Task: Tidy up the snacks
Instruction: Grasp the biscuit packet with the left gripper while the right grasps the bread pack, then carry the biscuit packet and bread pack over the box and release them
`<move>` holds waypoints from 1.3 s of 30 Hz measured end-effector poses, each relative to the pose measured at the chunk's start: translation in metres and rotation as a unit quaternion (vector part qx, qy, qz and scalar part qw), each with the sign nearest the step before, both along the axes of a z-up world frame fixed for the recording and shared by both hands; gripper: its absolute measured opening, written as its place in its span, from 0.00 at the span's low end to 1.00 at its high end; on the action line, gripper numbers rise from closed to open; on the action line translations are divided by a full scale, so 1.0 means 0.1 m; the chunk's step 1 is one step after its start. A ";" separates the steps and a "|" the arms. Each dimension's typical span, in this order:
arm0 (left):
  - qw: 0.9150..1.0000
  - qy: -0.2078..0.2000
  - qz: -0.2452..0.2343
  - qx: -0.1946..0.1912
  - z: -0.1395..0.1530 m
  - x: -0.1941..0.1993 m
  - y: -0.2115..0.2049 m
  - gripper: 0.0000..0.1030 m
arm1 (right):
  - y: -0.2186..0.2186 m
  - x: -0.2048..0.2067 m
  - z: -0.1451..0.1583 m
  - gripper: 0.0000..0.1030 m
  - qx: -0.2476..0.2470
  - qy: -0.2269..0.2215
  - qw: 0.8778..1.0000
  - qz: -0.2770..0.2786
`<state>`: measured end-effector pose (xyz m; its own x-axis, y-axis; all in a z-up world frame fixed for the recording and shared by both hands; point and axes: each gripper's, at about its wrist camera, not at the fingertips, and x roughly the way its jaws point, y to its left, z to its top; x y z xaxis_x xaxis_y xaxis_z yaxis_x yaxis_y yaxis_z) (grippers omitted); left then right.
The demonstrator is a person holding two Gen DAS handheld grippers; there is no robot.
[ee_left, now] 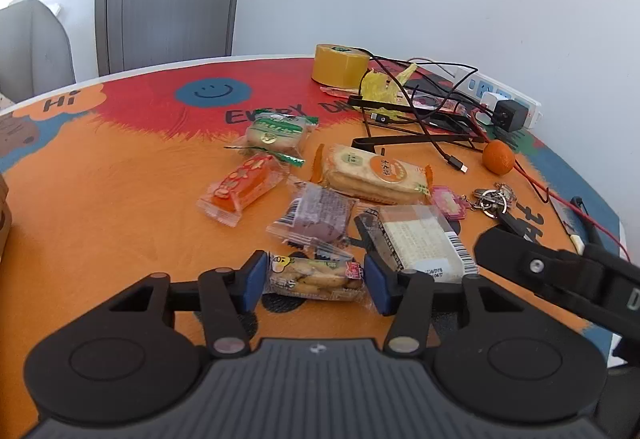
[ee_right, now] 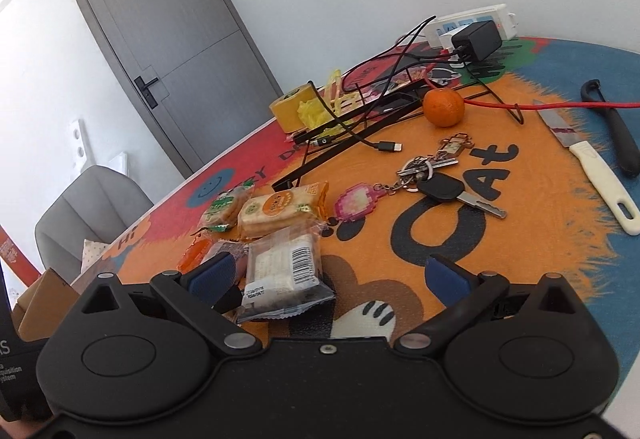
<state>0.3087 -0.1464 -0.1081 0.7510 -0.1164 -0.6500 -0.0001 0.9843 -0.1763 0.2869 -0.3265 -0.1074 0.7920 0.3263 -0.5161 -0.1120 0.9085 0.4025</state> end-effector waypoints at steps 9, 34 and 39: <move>0.999 -0.015 0.034 -0.009 0.12 -0.13 0.29 0.49 | 0.28 0.05 -0.02 0.99 -0.031 -0.005 0.999 0.016; 0.995 -0.045 0.078 -0.035 0.36 -0.55 0.69 0.49 | 0.52 0.07 -0.08 0.45 -0.066 0.010 0.998 0.020; 0.994 -0.062 0.080 -0.037 0.49 -0.67 0.72 0.49 | 0.54 -0.09 0.03 0.45 -0.043 -0.005 0.999 0.028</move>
